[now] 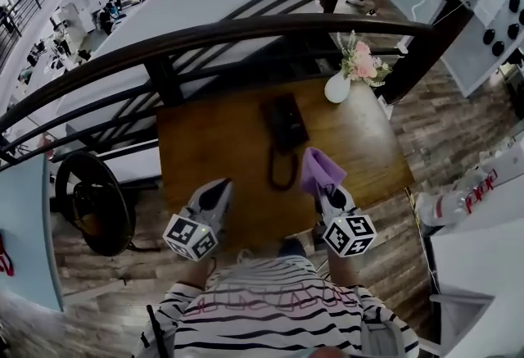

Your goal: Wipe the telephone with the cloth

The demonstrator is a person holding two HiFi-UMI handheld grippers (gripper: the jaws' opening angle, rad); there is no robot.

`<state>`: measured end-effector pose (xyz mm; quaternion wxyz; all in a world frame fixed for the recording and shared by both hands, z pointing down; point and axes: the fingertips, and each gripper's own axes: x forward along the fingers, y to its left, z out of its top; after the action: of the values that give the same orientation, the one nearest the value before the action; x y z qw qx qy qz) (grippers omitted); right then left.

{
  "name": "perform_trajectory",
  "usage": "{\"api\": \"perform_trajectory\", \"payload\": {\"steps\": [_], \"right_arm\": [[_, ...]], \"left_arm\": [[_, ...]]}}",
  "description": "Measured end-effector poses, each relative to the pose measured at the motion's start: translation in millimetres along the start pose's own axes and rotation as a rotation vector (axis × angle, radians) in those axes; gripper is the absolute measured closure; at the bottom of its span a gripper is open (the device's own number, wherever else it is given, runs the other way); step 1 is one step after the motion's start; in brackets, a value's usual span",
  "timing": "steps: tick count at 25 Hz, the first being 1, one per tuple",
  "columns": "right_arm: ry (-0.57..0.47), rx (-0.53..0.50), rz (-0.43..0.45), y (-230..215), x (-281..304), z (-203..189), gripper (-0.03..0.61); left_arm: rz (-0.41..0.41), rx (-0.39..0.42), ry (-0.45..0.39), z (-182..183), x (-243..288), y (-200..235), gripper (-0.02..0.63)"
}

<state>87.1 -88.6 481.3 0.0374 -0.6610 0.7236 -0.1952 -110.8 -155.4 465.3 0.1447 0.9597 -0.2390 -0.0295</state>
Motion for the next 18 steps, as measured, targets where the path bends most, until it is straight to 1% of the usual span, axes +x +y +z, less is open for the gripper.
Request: {"api": "perform_trajectory", "payload": {"steps": [10, 18], "right_arm": [[0.085, -0.051, 0.148, -57, 90, 24, 0.545], [0.128, -0.086, 0.234, -93, 151, 28, 0.545]], "left_arm": [[0.140, -0.020, -0.044, 3, 72, 22, 0.612], [0.229, -0.028, -0.047, -4, 109, 18, 0.612]]}}
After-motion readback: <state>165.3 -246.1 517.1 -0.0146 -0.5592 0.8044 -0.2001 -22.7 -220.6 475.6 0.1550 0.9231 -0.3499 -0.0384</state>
